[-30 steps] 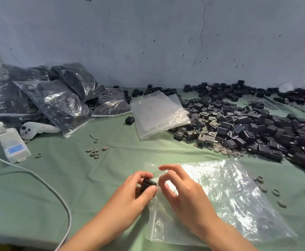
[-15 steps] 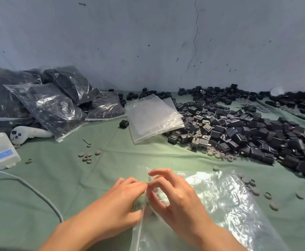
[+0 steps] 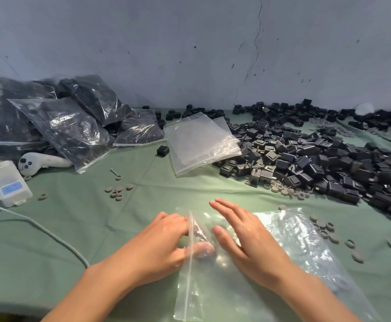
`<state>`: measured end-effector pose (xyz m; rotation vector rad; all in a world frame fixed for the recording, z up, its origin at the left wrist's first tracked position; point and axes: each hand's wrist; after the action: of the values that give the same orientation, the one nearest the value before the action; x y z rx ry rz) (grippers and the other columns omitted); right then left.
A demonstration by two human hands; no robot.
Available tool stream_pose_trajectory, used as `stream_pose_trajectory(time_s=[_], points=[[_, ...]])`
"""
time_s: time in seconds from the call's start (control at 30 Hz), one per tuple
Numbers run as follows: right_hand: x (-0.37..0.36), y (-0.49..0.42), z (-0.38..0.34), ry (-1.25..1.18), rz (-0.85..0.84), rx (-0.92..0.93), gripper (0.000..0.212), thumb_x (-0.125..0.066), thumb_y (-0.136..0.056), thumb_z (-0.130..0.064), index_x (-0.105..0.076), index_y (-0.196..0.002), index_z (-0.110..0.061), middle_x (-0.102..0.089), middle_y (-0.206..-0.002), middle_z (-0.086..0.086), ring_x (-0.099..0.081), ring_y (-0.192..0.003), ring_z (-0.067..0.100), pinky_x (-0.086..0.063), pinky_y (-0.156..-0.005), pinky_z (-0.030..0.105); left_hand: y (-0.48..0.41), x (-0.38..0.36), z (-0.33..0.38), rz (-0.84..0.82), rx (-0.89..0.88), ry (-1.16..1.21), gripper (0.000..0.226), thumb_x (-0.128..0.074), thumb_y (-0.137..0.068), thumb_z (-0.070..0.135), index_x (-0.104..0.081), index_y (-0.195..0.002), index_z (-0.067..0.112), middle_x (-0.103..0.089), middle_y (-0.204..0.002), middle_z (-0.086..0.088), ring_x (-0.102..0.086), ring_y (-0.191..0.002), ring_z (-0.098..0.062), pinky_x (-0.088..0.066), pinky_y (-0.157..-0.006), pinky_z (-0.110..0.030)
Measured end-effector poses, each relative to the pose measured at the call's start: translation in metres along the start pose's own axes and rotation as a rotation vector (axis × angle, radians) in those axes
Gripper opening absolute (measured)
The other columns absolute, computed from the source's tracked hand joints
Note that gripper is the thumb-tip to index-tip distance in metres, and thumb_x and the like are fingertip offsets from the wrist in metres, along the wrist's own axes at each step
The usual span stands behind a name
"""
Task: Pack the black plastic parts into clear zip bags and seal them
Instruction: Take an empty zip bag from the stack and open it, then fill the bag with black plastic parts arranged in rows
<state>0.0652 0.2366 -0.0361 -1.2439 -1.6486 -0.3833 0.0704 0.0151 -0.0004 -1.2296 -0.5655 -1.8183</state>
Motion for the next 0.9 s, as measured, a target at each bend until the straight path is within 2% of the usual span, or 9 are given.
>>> stream_pose_trajectory(time_s=[0.07, 0.17, 0.27, 0.37, 0.53, 0.67, 0.77, 0.83, 0.9], points=[[-0.002, 0.001, 0.002, -0.021, -0.095, -0.016, 0.06, -0.015, -0.098, -0.07, -0.014, -0.155, -0.049, -0.018, -0.161, -0.027, -0.011, -0.146, -0.011, -0.007, -0.12, 0.017, 0.002, -0.002, 0.005, 0.007, -0.028, 0.009, 0.061, -0.023, -0.086, 0.081, -0.061, -0.106, 0.038, -0.056, -0.103, 0.026, -0.045, -0.104, 0.009, -0.028, -0.099, -0.02], [-0.002, 0.001, 0.003, -0.035, -0.136, -0.036, 0.067, -0.002, -0.092, -0.078, -0.009, -0.153, -0.052, -0.012, -0.162, -0.028, -0.001, -0.146, -0.015, 0.004, -0.119, 0.015, 0.004, -0.008, 0.008, -0.032, -0.036, -0.02, 0.075, -0.011, -0.085, 0.084, -0.054, -0.127, 0.04, -0.049, -0.129, 0.029, -0.035, -0.122, 0.012, -0.021, -0.108, -0.02], [0.0, 0.002, 0.011, 0.016, -0.147, -0.059, 0.074, 0.002, -0.089, -0.08, -0.011, -0.155, -0.048, -0.013, -0.163, -0.025, 0.002, -0.147, -0.012, 0.008, -0.118, 0.015, 0.012, -0.015, 0.003, -0.096, 0.043, 0.008, 0.095, -0.017, -0.073, 0.096, -0.005, -0.154, 0.047, -0.003, -0.148, 0.041, 0.009, -0.129, 0.029, -0.002, -0.106, -0.004], [-0.001, 0.002, 0.018, 0.046, -0.18, -0.074, 0.073, 0.001, -0.09, -0.079, -0.01, -0.156, -0.047, -0.014, -0.164, -0.024, 0.002, -0.148, -0.011, 0.01, -0.117, 0.014, 0.018, -0.019, 0.002, -0.179, 0.091, 0.065, 0.109, -0.034, -0.066, 0.099, 0.023, -0.146, 0.053, 0.025, -0.146, 0.045, 0.023, -0.133, 0.022, -0.002, -0.113, -0.017], [-0.002, 0.002, 0.026, 0.097, -0.249, -0.052, 0.075, 0.002, -0.091, -0.079, -0.008, -0.157, -0.046, -0.01, -0.165, -0.021, 0.003, -0.149, -0.009, 0.013, -0.117, 0.014, 0.02, -0.009, -0.006, -0.221, 0.115, 0.081, 0.127, -0.057, -0.054, 0.095, 0.018, -0.147, 0.053, 0.015, -0.152, 0.039, 0.011, -0.141, 0.013, -0.013, -0.116, -0.022], [-0.002, 0.0, 0.031, 0.103, -0.285, -0.02, 0.072, 0.0, -0.092, -0.08, -0.009, -0.156, -0.049, -0.009, -0.165, -0.022, 0.001, -0.149, -0.007, 0.01, -0.117, 0.014, 0.023, -0.008, -0.005, -0.326, 0.148, 0.068, 0.123, -0.056, -0.052, 0.096, 0.026, -0.138, 0.064, 0.031, -0.148, 0.039, 0.032, -0.14, 0.005, -0.003, -0.118, -0.03], [0.003, 0.0, 0.031, 0.099, -0.281, -0.002, 0.069, -0.005, -0.094, -0.076, -0.015, -0.156, -0.046, -0.014, -0.164, -0.02, -0.006, -0.15, -0.004, 0.001, -0.123, 0.021, 0.022, -0.005, -0.005, -0.309, 0.141, 0.062, 0.105, -0.053, -0.057, 0.095, 0.013, -0.135, 0.074, 0.026, -0.148, 0.043, 0.028, -0.137, 0.013, -0.007, -0.117, -0.027], [0.011, -0.002, 0.028, 0.086, -0.233, -0.01, 0.065, -0.012, -0.096, -0.07, -0.02, -0.155, -0.045, -0.018, -0.163, -0.02, -0.012, -0.15, -0.002, -0.004, -0.124, 0.023, 0.022, -0.004, -0.007, -0.14, 0.031, 0.01, 0.076, -0.05, -0.075, 0.084, -0.022, -0.143, 0.062, -0.005, -0.153, 0.039, 0.001, -0.137, 0.024, -0.015, -0.116, -0.017], [0.018, -0.001, 0.021, 0.064, -0.113, 0.01, 0.055, -0.024, -0.102, -0.059, -0.027, -0.154, -0.041, -0.027, -0.16, -0.018, -0.022, -0.148, 0.002, -0.017, -0.124, 0.03, 0.023, -0.005, -0.009, 0.053, -0.09, -0.024, 0.043, -0.047, -0.091, 0.065, -0.059, -0.124, 0.041, -0.049, -0.135, 0.023, -0.039, -0.126, 0.011, -0.035, -0.108, -0.02]])
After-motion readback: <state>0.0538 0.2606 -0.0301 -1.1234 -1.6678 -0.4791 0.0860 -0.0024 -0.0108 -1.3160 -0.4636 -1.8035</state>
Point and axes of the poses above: each hand's wrist, its own y-axis away from the middle knuckle, its own x-axis out of the back of the hand, z = x × y
